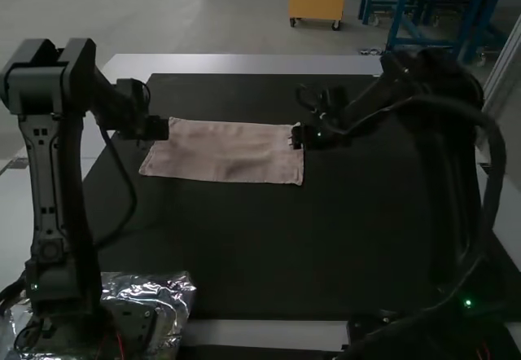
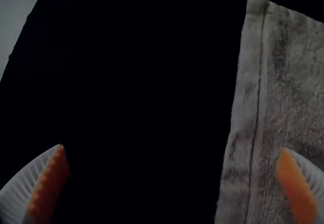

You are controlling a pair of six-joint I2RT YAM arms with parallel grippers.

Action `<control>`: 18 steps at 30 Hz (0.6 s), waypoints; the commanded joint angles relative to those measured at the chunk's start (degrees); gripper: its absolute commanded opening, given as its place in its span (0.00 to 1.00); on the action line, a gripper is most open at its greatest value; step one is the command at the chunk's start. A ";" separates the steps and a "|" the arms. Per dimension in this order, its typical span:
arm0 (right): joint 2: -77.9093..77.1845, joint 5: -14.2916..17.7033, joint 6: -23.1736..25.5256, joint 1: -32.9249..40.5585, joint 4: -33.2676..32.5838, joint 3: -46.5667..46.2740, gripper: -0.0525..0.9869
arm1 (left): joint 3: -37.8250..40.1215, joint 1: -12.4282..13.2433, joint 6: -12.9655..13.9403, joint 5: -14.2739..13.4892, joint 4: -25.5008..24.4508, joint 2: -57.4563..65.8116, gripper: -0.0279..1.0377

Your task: Fold the towel.

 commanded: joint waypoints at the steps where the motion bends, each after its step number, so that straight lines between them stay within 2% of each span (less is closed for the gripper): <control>1: 1.30 -0.17 -0.62 0.27 0.31 3.41 0.92 | 3.44 0.29 0.05 0.36 -0.39 1.36 0.93; 9: 4.55 -0.17 -0.88 0.44 -2.06 8.07 0.92 | 7.48 0.38 0.14 1.50 -3.03 4.88 0.93; 15: 5.52 -0.17 -1.59 0.53 -3.64 7.81 0.92 | 8.80 0.29 0.23 2.47 -6.01 7.16 0.92; 18: 6.04 -0.70 -2.38 0.53 -4.17 7.55 0.91 | 8.71 0.29 1.37 2.91 -6.10 7.87 0.87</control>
